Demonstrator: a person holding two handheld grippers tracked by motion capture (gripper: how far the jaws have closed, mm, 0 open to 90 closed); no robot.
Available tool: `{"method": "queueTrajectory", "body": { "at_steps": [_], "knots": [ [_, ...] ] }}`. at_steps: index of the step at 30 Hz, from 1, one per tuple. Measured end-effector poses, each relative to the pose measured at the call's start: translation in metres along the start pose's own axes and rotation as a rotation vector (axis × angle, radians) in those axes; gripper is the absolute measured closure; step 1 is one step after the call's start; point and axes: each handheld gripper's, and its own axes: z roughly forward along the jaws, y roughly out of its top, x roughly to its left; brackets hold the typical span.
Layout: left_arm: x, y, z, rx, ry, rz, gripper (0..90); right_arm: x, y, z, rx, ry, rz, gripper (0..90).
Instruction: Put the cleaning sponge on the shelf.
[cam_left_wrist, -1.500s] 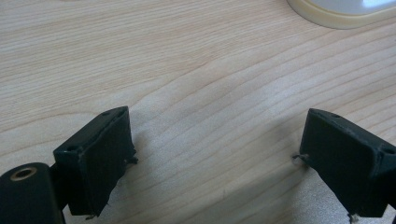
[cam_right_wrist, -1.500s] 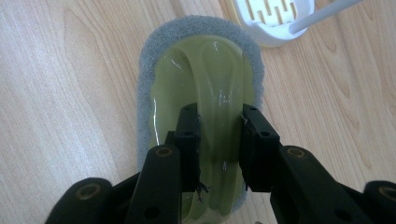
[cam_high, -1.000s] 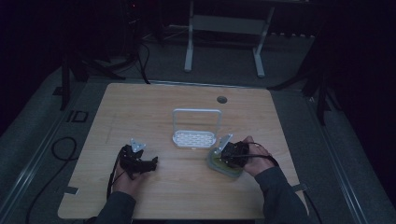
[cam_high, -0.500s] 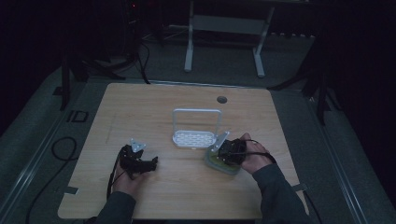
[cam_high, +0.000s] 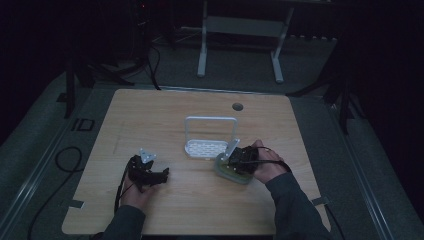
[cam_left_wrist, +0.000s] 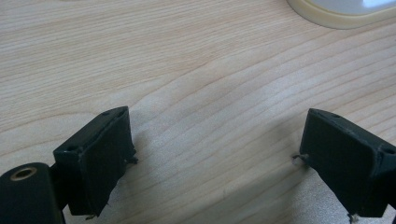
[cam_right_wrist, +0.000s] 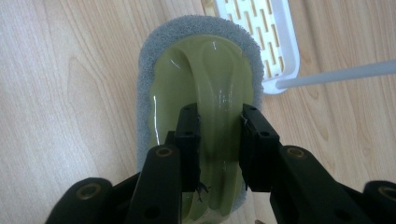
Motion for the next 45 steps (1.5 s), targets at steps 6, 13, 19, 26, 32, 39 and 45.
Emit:
{"method": "queueTrajectory", "body": {
  "at_steps": [6,13,19,26,32,39,45],
  "knots": [
    [0.0,0.0,0.0,0.001,0.0,0.001,9.5,-0.002,0.002,0.001,-0.007,-0.008,0.001,71.5],
    [0.0,0.0,0.0,0.001,0.0,0.001,9.6,-0.003,0.007,0.001,-0.019,-0.014,0.0,71.5],
    [0.0,0.0,0.0,0.0,0.0,0.001,9.6,-0.003,0.015,-0.002,-0.018,-0.022,-0.019,71.5],
    [0.0,0.0,0.0,-0.001,0.0,-0.001,9.6,-0.006,0.019,0.0,-0.02,-0.024,-0.023,71.6],
    [0.0,0.0,0.0,0.0,0.0,0.0,9.6,-0.007,0.024,0.002,-0.014,-0.038,-0.04,71.6],
    [0.0,0.0,0.0,0.0,0.0,0.0,9.6,-0.008,0.031,0.002,-0.023,-0.03,-0.042,71.7],
    [0.0,0.0,0.0,0.0,0.0,0.0,9.6,-0.009,0.035,0.002,-0.026,-0.034,-0.054,71.7]
  ]
}}
